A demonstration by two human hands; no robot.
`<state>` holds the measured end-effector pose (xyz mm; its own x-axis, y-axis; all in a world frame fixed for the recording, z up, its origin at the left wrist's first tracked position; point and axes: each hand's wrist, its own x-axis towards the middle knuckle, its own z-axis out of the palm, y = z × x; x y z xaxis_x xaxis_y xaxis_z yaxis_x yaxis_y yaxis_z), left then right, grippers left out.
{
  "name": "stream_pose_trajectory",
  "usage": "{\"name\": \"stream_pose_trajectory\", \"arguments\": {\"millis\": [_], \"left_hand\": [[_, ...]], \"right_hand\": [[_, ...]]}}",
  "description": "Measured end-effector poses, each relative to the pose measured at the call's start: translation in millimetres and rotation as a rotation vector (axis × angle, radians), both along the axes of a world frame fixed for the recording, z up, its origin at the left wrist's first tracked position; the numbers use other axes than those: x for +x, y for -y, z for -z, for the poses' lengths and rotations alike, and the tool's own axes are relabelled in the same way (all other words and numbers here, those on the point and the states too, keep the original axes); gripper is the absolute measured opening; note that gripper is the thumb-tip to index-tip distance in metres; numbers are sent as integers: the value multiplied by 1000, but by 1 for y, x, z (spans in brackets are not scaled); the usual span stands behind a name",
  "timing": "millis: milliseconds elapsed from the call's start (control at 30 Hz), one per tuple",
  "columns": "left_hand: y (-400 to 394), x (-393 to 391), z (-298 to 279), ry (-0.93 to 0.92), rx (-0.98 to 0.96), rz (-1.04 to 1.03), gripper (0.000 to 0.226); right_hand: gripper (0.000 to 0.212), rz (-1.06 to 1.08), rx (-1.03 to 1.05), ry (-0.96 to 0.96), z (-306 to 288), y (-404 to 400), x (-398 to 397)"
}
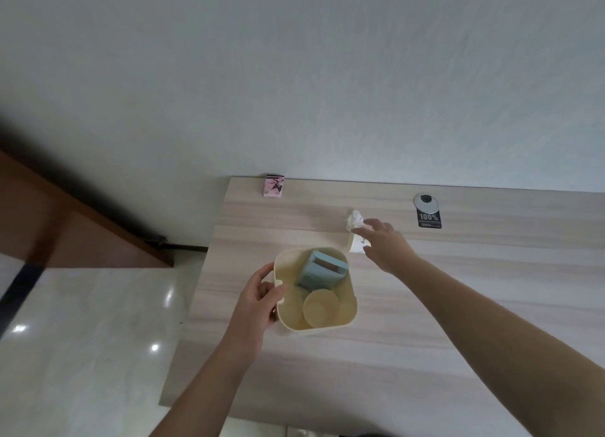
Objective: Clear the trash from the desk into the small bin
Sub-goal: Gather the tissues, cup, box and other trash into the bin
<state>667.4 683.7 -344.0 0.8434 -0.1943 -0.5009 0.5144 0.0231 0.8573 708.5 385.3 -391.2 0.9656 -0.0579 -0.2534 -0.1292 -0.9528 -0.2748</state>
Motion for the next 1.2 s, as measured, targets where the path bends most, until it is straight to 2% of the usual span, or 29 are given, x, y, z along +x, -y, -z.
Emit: {"name": "stream_pose_trajectory", "arguments": {"millis": [133, 333, 533, 600, 767, 867, 933, 1067, 1200], "left_hand": [[-1, -3, 2, -8, 28, -43, 41], [-7, -6, 7, -18, 86, -61, 39], [-7, -8, 7, -2, 111, -48, 39], [-7, -9, 7, 0, 111, -44, 39], [-4, -8, 5, -3, 104, -32, 41], [-3, -8, 8, 0, 91, -29, 43], [-3, -8, 12, 0, 105, -24, 43], [-3, -8, 16, -1, 114, -3, 42], [-4, -7, 12, 23, 85, 65, 40]], "right_hand": [[54, 20, 20, -52, 22, 2, 16], [86, -30, -24, -54, 48, 4, 21], [79, 52, 28, -39, 59, 7, 12], [80, 121, 138, -4, 53, 7, 6], [89, 438, 737, 145, 11, 7, -28], [92, 482, 1040, 218, -22, 2, -62], [90, 462, 1167, 263, -43, -6, -81], [84, 347, 1230, 283, -79, -28, -112], [78, 182, 997, 198, -102, -55, -124]]}}
